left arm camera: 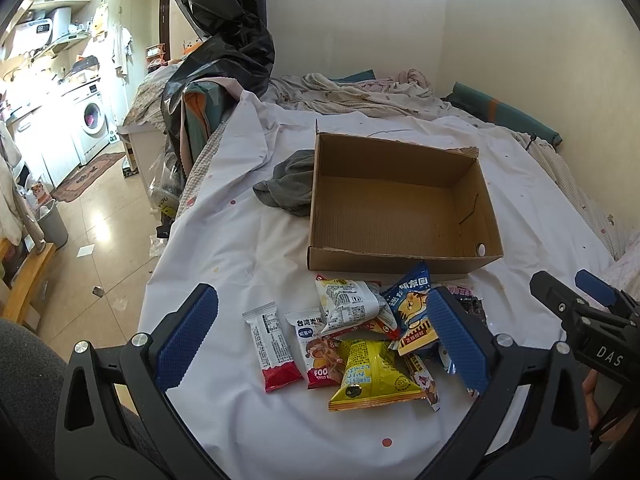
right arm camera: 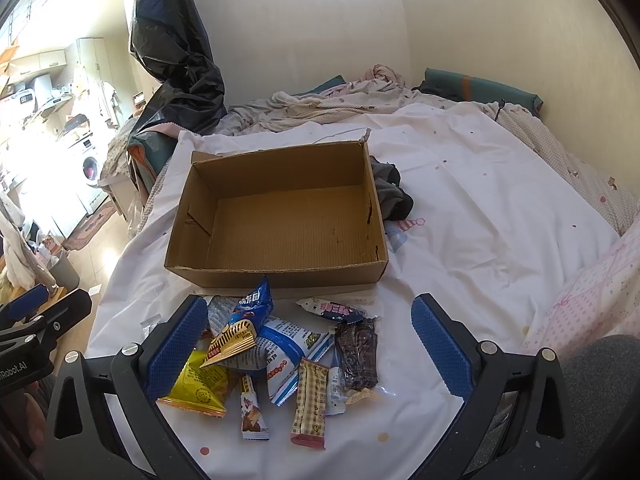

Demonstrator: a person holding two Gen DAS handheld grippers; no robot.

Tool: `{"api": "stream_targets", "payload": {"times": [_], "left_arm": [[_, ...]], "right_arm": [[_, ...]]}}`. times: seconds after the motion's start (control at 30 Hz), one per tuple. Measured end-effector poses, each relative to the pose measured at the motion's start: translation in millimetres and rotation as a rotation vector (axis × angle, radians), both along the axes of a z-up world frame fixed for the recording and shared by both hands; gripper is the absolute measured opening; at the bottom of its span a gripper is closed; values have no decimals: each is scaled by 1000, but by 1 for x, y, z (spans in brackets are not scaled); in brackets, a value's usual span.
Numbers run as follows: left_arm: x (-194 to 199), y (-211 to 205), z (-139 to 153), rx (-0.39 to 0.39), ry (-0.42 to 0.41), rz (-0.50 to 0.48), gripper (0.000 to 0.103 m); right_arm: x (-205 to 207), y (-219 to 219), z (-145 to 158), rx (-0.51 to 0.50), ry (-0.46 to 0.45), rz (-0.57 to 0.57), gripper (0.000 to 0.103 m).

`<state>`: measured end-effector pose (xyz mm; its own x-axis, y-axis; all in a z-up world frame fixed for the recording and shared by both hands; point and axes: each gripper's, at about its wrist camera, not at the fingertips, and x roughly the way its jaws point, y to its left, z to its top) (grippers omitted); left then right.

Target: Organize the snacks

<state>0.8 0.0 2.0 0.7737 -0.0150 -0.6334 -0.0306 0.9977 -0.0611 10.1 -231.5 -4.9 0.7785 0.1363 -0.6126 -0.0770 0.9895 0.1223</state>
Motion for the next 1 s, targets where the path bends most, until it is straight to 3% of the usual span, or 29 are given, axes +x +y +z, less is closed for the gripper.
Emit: {"api": "stream_targets", "payload": {"times": [1.0], "left_arm": [[1, 3, -4, -13, 3, 9, 103]], "right_arm": [[0, 1, -2, 7, 5, -4, 103]]}}
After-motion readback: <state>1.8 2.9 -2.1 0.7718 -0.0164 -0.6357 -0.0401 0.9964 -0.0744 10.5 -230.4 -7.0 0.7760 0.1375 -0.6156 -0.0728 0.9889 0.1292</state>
